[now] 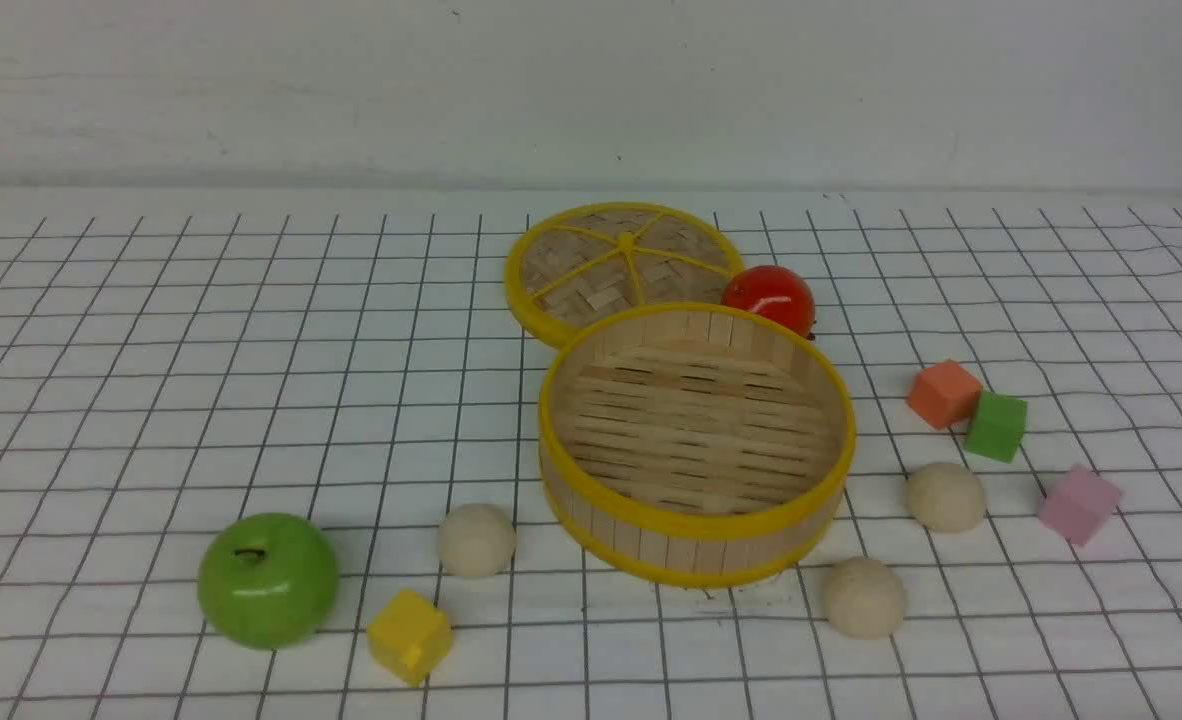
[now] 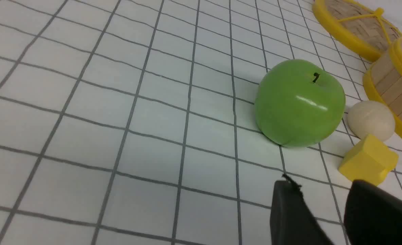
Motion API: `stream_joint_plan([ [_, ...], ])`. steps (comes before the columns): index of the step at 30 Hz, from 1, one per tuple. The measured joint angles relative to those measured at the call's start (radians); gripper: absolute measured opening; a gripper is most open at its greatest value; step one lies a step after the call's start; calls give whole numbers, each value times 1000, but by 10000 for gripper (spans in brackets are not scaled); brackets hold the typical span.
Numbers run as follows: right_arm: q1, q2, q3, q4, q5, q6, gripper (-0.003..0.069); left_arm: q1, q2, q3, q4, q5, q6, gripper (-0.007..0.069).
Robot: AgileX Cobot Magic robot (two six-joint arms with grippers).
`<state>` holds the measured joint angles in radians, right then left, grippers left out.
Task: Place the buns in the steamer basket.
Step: Use the left arm to grab a steamed stuffed bun
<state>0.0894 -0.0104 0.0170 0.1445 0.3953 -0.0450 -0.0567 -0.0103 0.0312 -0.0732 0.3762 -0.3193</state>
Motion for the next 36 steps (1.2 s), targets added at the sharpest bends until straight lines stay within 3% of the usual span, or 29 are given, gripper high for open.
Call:
stream_joint_plan([
  [17,0,0,0,0,0,0,239,0,0,0,0,-1,0,237],
  [19,0,0,0,0,0,0,239,0,0,0,-35,-19,-19,237],
  [25,0,0,0,0,0,0,239,0,0,0,-380,-179,-215,237],
  [28,0,0,0,0,0,0,239,0,0,0,-460,-264,-233,230],
  [33,0,0,0,0,0,0,239,0,0,-109,-457,-166,-174,117],
  [35,0,0,0,0,0,0,239,0,53,-278,-404,9,-45,0],
  [36,0,0,0,0,0,0,239,0,81,-318,-389,53,-8,-14],
])
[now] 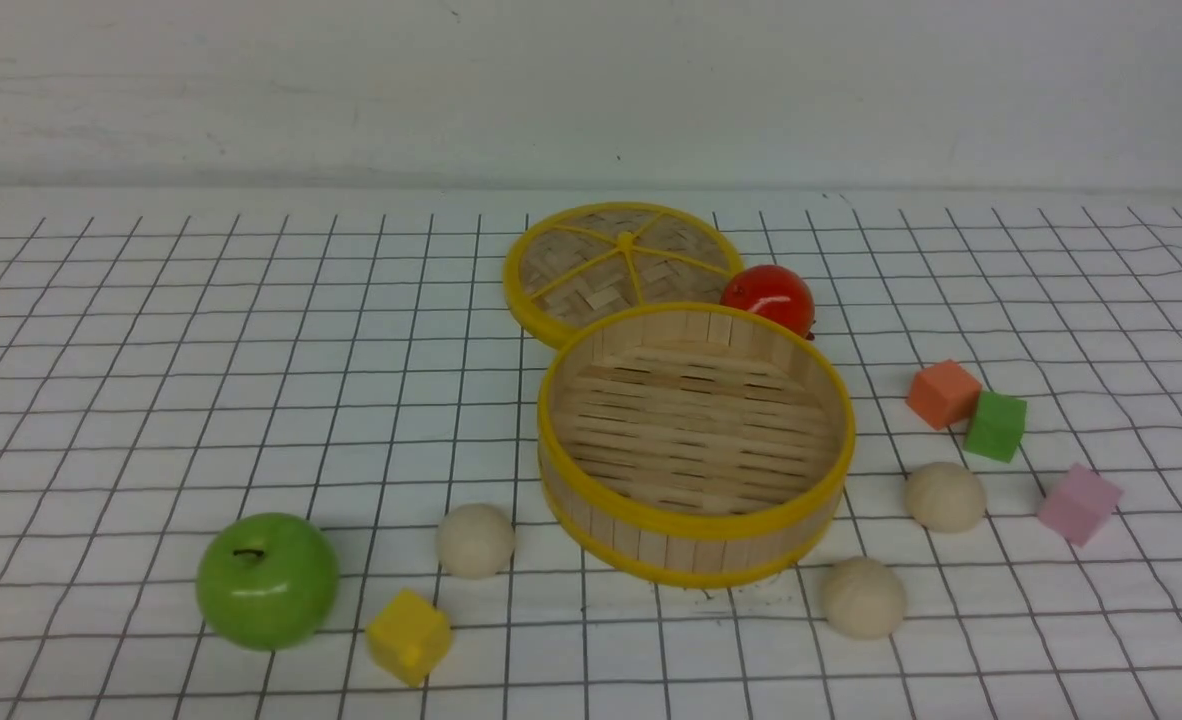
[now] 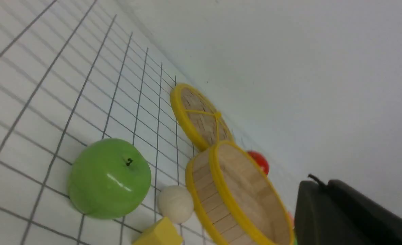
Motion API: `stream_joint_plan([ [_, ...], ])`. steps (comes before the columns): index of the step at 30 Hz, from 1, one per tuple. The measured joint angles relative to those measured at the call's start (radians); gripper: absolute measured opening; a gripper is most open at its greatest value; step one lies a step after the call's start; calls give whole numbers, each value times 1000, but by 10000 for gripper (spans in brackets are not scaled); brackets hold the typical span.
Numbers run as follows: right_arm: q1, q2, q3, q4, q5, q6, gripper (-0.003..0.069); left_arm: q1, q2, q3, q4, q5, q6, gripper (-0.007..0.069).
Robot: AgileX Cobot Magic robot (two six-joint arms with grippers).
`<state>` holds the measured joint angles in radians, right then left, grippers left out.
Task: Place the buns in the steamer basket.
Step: Use the left arm to grab a steamed stuffed bun
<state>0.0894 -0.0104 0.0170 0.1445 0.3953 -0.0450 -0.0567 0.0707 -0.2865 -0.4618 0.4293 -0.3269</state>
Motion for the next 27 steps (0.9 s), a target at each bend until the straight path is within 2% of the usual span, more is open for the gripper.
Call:
stream_joint_plan([
  [4,0,0,0,0,0,0,239,0,327,-262,62,354,130,-13],
  [5,0,0,0,0,0,0,239,0,345,-272,64,369,135,-13],
  [6,0,0,0,0,0,0,239,0,472,-335,83,455,171,-13],
  [7,0,0,0,0,0,0,239,0,508,-351,85,474,176,-13],
  [8,0,0,0,0,0,0,239,0,652,-407,101,523,226,-13],
  [12,0,0,0,0,0,0,239,-25,981,-516,85,517,360,-13],
  [13,0,0,0,0,0,0,239,-31,981,-521,85,515,364,-13],
  [15,0,0,0,0,0,0,239,-125,1101,-581,87,471,391,-13],
  [17,0,0,0,0,0,0,239,-240,1168,-628,134,415,364,-13],
  [20,0,0,0,0,0,0,239,-384,1261,-703,252,360,241,-13],
  [21,0,0,0,0,0,0,239,-384,1261,-703,252,360,241,-13],
  [24,0,0,0,0,0,0,239,-449,1386,-786,377,346,169,-13],
  [27,0,0,0,0,0,0,239,-463,1498,-856,416,343,156,1],
])
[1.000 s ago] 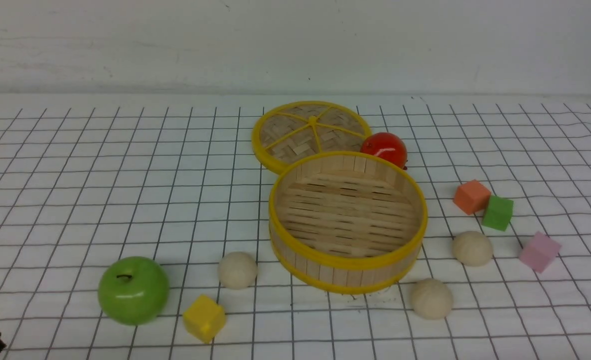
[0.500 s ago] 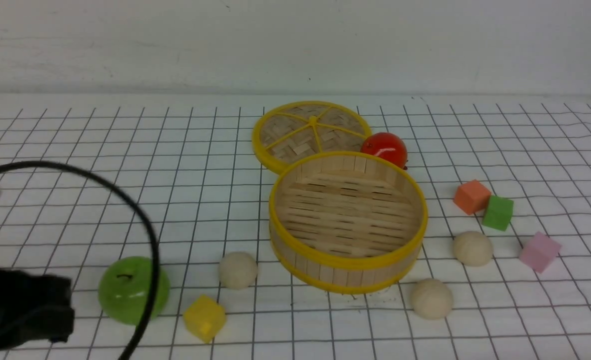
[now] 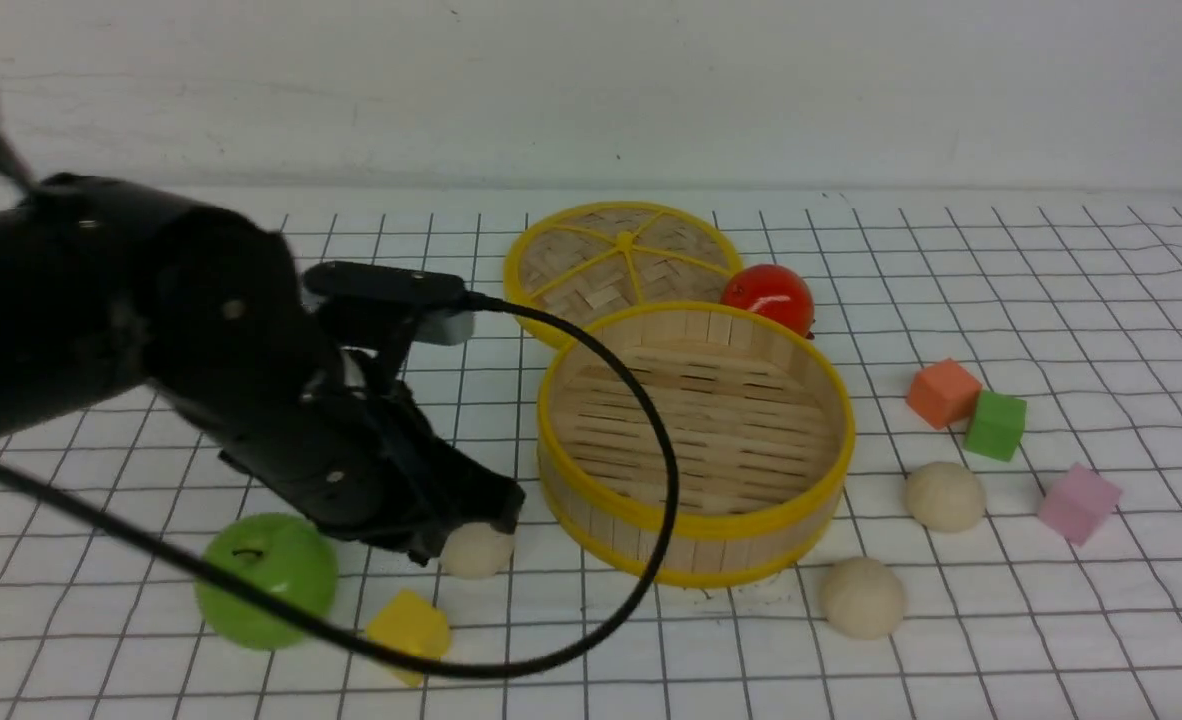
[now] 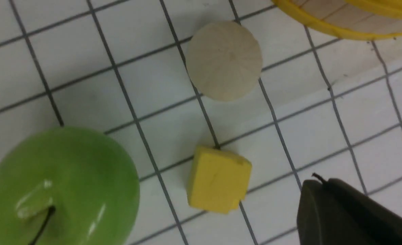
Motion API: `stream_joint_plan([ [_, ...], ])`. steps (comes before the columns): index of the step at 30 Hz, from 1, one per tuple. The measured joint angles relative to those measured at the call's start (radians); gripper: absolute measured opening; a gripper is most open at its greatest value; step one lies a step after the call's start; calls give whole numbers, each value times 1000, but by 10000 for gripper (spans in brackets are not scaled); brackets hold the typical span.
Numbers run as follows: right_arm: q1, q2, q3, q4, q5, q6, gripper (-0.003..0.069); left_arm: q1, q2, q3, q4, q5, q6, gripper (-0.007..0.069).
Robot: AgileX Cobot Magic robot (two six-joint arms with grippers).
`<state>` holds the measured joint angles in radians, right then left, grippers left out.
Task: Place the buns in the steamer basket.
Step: Use the left arm to grab a steamed stuffed bun
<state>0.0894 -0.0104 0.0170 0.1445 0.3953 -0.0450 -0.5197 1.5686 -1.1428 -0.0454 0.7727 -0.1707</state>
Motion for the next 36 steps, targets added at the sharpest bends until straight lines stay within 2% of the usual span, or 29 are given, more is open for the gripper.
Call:
stream_joint_plan([
  [5,0,0,0,0,0,0,239,-1,131,-94,45,-5,-3,131],
  [6,0,0,0,0,0,0,239,-1,140,-100,45,-5,-3,138],
  [7,0,0,0,0,0,0,239,-1,169,-120,45,-7,-3,191],
  [9,0,0,0,0,0,0,239,4,212,-144,57,-10,-3,247],
  [11,0,0,0,0,0,0,239,15,243,-166,57,-10,-3,281],
  [29,0,0,0,0,0,0,239,40,355,-204,32,-61,38,299],
  [36,0,0,0,0,0,0,239,40,370,-205,35,-77,38,239],
])
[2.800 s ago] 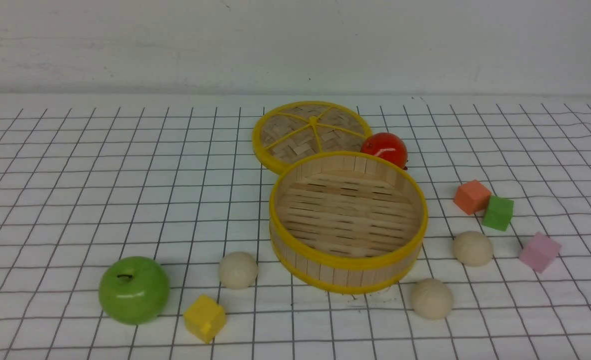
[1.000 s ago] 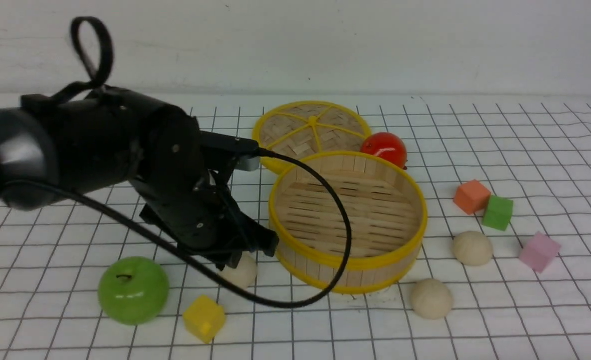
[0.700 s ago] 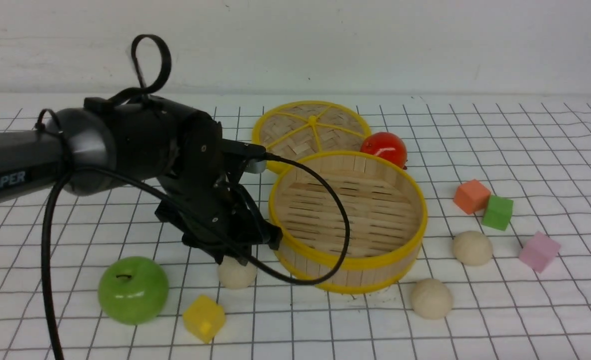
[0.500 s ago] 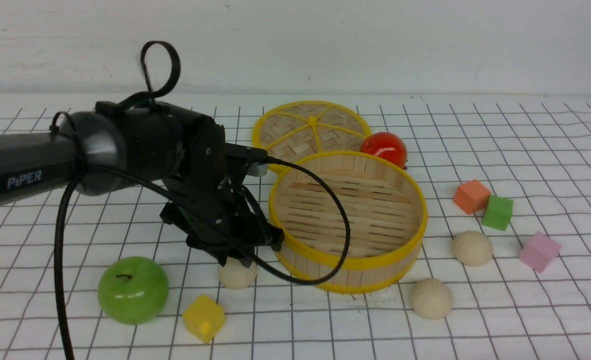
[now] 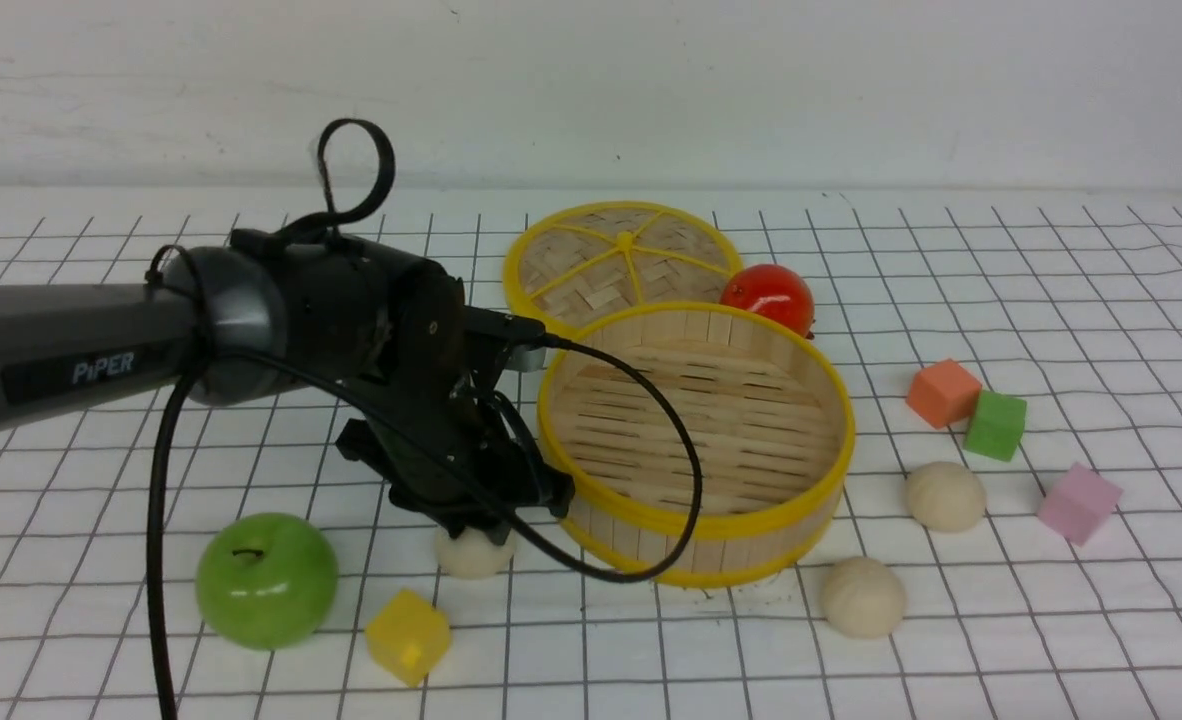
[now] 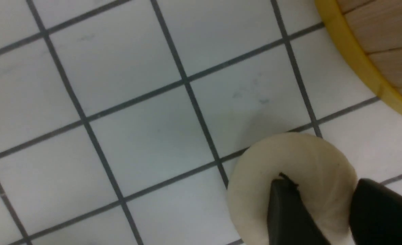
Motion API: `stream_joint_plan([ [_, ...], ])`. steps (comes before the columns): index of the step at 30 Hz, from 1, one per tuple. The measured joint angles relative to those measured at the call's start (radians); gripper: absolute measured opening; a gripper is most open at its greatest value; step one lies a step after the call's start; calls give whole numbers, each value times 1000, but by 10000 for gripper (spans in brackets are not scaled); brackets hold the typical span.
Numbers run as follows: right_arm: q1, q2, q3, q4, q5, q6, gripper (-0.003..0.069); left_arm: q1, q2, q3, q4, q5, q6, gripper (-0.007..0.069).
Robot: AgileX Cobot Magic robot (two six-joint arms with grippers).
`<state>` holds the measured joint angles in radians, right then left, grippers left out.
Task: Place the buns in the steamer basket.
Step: Use the left arm to grab a steamed stuffed bun, then use the left arm to put the steamed stuffed bun into the steamer
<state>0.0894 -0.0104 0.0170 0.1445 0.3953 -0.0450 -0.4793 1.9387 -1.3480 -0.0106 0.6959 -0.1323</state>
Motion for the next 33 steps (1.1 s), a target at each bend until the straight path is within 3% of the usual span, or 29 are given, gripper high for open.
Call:
stream_joint_plan([
  [6,0,0,0,0,0,0,239,0,-2,-2,0,10,0,1],
  [16,0,0,0,0,0,0,239,-47,-189,-41,-23,8,20,-9],
  [22,0,0,0,0,0,0,239,-122,-105,-183,-45,-63,77,-9],
  [27,0,0,0,0,0,0,239,-104,60,-286,-12,-96,80,35],
  [31,0,0,0,0,0,0,239,-84,188,-373,1,-54,82,225],
  [32,0,0,0,0,0,0,239,-84,191,-375,1,-52,82,237],
  [33,0,0,0,0,0,0,239,-83,201,-387,1,-40,80,328],
])
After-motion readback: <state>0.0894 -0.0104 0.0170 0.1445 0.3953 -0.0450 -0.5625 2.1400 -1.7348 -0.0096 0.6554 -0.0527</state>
